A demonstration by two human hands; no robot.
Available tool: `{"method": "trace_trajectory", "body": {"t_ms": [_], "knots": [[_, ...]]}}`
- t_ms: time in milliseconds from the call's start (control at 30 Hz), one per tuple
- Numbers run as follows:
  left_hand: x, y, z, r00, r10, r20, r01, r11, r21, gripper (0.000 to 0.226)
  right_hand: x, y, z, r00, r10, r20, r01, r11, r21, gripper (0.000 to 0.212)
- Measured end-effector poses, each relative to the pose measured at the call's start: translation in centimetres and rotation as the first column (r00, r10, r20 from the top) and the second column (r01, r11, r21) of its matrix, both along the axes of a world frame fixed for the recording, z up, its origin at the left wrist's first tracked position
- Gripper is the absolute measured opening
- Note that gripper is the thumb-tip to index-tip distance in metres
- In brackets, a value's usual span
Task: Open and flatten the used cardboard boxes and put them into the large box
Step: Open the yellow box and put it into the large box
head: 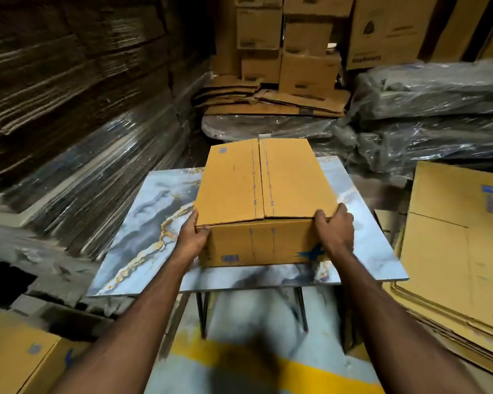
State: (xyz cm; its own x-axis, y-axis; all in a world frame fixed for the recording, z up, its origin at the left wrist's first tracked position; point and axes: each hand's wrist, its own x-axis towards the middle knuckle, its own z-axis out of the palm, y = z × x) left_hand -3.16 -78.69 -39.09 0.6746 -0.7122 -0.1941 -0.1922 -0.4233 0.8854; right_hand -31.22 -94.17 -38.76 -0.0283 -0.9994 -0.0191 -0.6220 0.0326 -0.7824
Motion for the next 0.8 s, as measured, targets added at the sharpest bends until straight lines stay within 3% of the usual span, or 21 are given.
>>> {"method": "trace_trajectory", "body": {"t_ms": [100, 200, 300, 400, 500, 667, 800], "knots": [[0.3, -0.2, -2.1, 0.990, -0.089, 0.105, 0.074, 0.987, 0.141, 0.070, 0.1, -0.4, -2.2, 0.988, 0.065, -0.143, -0.050, 0.993, 0.105, 0.064], [1.5, -1.3, -3.3, 0.959, -0.143, 0.243, 0.087, 0.970, 0.226, 0.073, 0.9, -0.4, -3.2, 0.941, 0.035, -0.337, -0.040, 0.999, -0.008, 0.065], [2.7, -2.7, -3.3, 0.909, -0.190, 0.372, 0.069, 0.946, 0.315, 0.070, 2.9, -0.2, -3.1, 0.885, 0.063, -0.461, -0.137, 0.982, -0.129, 0.056], [3.4, -3.6, -3.2, 0.814, -0.259, 0.519, 0.026, 0.910, 0.413, 0.064, 5.5, 0.3, -3.2, 0.740, 0.250, -0.624, -0.357, 0.933, -0.050, 0.062], [3.7, -3.8, -3.6, 0.714, -0.300, 0.633, 0.002, 0.904, 0.427, 0.064, 7.1, 0.2, -3.6, 0.644, 0.281, -0.711, -0.379, 0.925, 0.022, 0.074], [4.4, -3.9, -4.5, 0.691, -0.289, 0.663, 0.042, 0.931, 0.362, 0.072, 7.1, -0.5, -3.8, 0.579, 0.262, -0.772, -0.380, 0.924, 0.029, 0.090], [3.5, -3.9, -4.0, 0.733, -0.271, 0.624, 0.014, 0.923, 0.384, 0.081, 6.7, -0.3, -4.4, 0.590, 0.233, -0.773, -0.402, 0.915, -0.031, 0.086]]}}
